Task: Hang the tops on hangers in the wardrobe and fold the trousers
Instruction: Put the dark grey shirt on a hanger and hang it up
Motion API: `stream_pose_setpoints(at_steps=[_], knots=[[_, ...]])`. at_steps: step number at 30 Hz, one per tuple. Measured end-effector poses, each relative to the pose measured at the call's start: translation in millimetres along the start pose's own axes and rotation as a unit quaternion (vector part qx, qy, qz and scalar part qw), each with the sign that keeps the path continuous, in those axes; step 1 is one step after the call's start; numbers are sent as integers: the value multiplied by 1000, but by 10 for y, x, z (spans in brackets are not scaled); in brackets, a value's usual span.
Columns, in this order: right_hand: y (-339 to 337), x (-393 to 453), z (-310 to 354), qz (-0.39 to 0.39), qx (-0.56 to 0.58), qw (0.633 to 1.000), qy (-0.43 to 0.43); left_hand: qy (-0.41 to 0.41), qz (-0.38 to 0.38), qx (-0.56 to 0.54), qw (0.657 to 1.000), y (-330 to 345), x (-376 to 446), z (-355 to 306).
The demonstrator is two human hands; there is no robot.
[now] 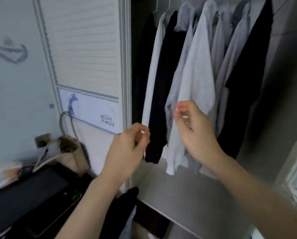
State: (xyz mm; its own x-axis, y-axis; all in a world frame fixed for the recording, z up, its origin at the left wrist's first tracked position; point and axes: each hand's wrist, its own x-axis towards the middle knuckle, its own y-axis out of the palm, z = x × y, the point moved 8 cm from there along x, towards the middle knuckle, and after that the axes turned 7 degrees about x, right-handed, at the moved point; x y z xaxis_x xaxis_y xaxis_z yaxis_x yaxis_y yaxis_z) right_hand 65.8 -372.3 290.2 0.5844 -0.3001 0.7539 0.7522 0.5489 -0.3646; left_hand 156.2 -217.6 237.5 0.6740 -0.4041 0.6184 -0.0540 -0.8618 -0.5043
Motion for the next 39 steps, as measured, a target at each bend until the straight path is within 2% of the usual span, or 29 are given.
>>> stream_pose_setpoints(at_steps=[3,5,7,10,15,18,19,21,23,25,29,35,39], knots=[[579,-507,86,96,25,995,-24,-93,-80,24,992,-438,-780,318],[931,-892,185,154,87,984,-17,-158,-149,67,974,-746,-1439,428],[1108,-1215,266,184,136,974,-10,-204,-185,113,955,-888,-1986,451],[1431,-1903,553,278,211,937,-13,-304,-265,173,898,-1088,-3027,395],[1672,-3448,1248,472,300,828,-48,-468,-346,250,774,-1174,-4905,-173],[1462,-4418,1764,578,327,744,-76,-563,-387,287,672,-1194,-6177,-746],[1427,-4578,1833,594,335,728,-74,-583,-395,288,648,-1217,-6412,-834],[1228,-5110,2142,641,347,678,-97,-627,-434,298,575,-1196,-7080,-1270],[1001,-5607,2425,673,349,637,-137,-652,-463,306,517,-1109,-7621,-1684],[799,-6025,2639,695,351,605,-166,-671,-484,297,477,-950,-8075,-1985],[400,-6998,3157,755,336,517,-223,-702,-530,266,394,-588,-9013,-2561],[-128,-8423,3846,809,295,429,-273,-737,-560,227,303,-302,-10379,-3275],[-436,-9571,4294,845,245,376,-290,-769,-568,156,247,-263,-11527,-3656]])
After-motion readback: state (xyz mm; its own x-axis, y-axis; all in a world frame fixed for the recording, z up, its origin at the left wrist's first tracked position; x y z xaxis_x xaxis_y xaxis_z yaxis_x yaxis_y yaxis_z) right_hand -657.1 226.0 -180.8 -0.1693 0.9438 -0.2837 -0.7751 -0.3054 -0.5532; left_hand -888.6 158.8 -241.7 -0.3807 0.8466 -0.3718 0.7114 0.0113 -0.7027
